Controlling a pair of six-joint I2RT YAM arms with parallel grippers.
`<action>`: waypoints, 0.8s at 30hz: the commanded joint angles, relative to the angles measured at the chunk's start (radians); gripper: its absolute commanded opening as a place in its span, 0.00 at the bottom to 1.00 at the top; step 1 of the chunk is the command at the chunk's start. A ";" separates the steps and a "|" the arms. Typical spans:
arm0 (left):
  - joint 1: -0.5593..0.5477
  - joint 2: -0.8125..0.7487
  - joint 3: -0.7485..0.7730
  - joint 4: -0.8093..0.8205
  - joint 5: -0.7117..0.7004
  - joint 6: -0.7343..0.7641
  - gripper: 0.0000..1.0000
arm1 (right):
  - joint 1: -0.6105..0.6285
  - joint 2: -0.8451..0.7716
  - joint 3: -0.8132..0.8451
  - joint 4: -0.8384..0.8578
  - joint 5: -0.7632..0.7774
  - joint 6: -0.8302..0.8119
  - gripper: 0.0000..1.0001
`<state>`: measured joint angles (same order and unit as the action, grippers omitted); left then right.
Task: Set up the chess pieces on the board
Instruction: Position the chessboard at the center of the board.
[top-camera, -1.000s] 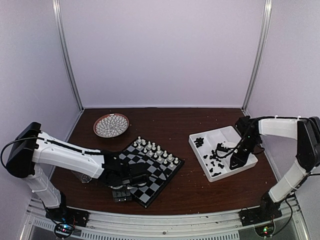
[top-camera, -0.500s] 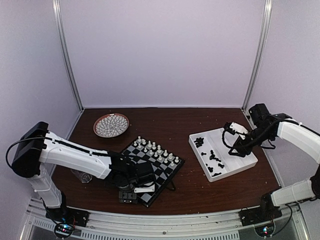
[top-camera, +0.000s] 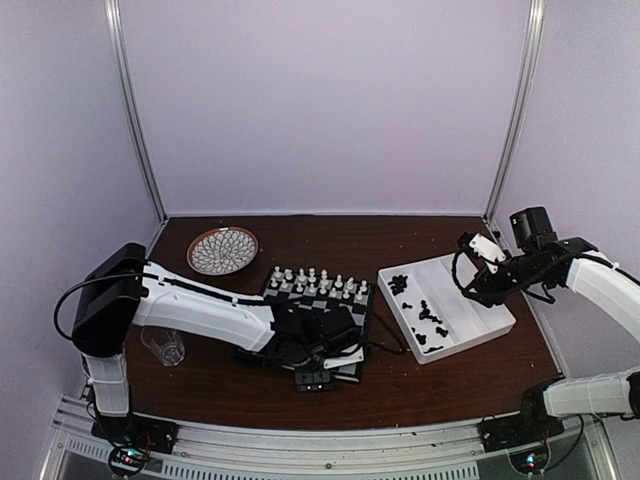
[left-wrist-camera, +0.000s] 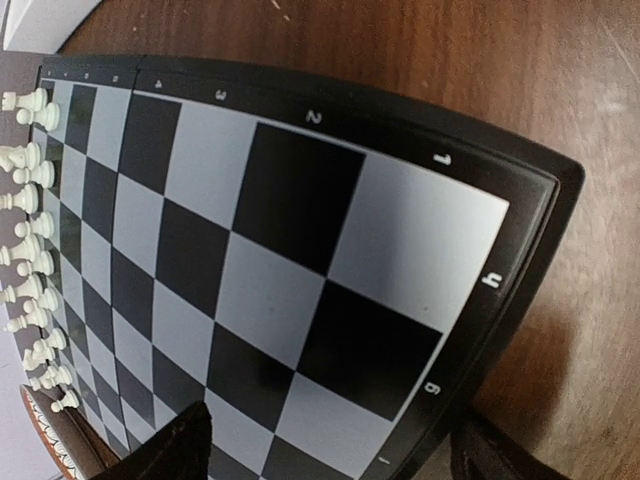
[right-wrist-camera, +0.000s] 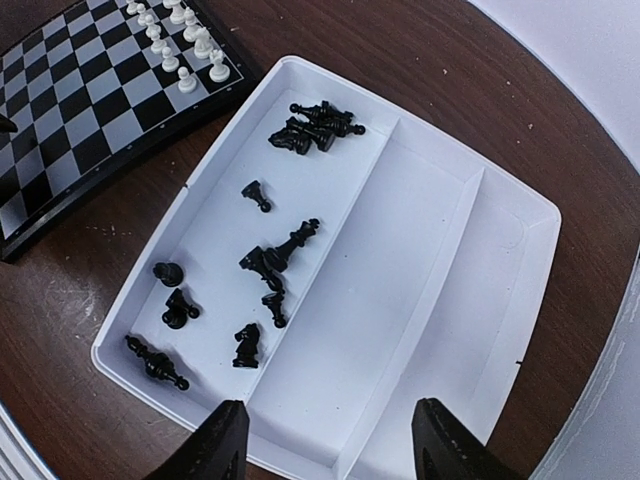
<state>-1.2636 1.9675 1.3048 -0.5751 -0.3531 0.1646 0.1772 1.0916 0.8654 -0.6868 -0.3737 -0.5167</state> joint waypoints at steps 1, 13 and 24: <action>-0.002 0.066 0.025 0.122 -0.009 -0.072 0.83 | -0.007 -0.012 -0.009 0.032 0.036 0.012 0.59; 0.013 -0.097 0.020 0.005 0.165 -0.211 0.85 | -0.005 0.025 -0.010 0.033 0.010 0.000 0.59; 0.325 -0.180 0.068 -0.172 0.124 -0.655 0.86 | 0.176 0.082 0.066 -0.074 0.005 -0.132 0.53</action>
<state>-1.0363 1.8103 1.3724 -0.6827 -0.2314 -0.3035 0.2188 1.1305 0.8669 -0.6930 -0.3790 -0.5598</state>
